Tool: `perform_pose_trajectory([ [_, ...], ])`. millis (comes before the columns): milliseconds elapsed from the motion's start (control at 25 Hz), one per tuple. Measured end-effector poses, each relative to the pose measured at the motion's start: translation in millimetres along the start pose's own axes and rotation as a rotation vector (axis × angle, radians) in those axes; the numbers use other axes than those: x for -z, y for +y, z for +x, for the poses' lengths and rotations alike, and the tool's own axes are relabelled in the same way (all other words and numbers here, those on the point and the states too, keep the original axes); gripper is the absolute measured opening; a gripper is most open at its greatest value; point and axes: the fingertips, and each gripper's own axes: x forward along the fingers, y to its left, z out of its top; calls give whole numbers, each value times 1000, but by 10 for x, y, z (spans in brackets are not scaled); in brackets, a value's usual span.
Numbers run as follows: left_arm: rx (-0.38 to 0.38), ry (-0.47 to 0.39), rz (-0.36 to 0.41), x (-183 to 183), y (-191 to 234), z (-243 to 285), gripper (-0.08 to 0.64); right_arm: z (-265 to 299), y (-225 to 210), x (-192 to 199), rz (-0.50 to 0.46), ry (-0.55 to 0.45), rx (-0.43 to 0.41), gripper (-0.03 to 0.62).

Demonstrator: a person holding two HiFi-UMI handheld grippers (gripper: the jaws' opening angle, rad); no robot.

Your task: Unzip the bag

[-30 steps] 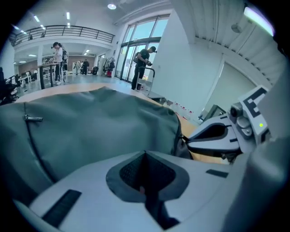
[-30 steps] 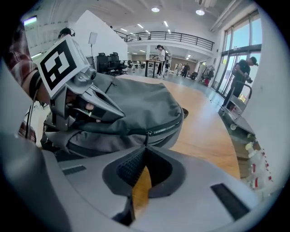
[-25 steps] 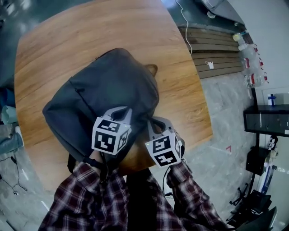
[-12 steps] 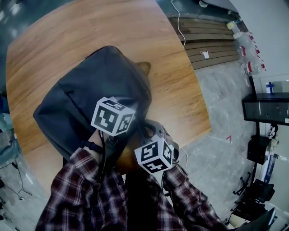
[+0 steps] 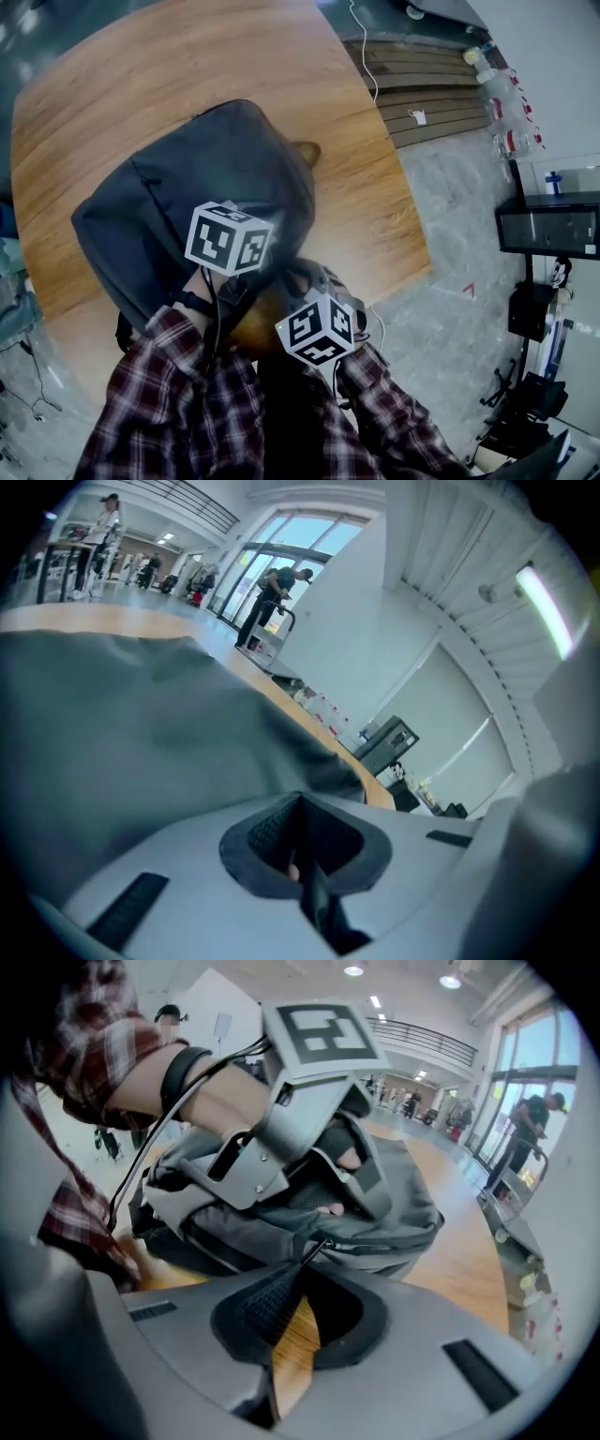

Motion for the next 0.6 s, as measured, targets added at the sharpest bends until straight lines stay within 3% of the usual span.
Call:
perform_pose_trajectory([
  [120, 15, -125, -56, -118, -13, -259, 9, -194, -145, -6, 187, -104, 40, 13],
  [240, -15, -238, -41, -218, -46, -641, 9, -388, -316, -82, 358, -213, 32, 13],
  [320, -43, -323, -30, -332, -48, -922, 9, -479, -477, -301, 421, -306, 23, 12],
  [440, -102, -446, -4, -520, -141, -1447, 9, -687, -640, -872, 442, -455, 2, 12],
  [600, -249, -587, 47, -681, -318, -2205, 9, -1027, -555, -1740, 352, -623, -41, 12],
])
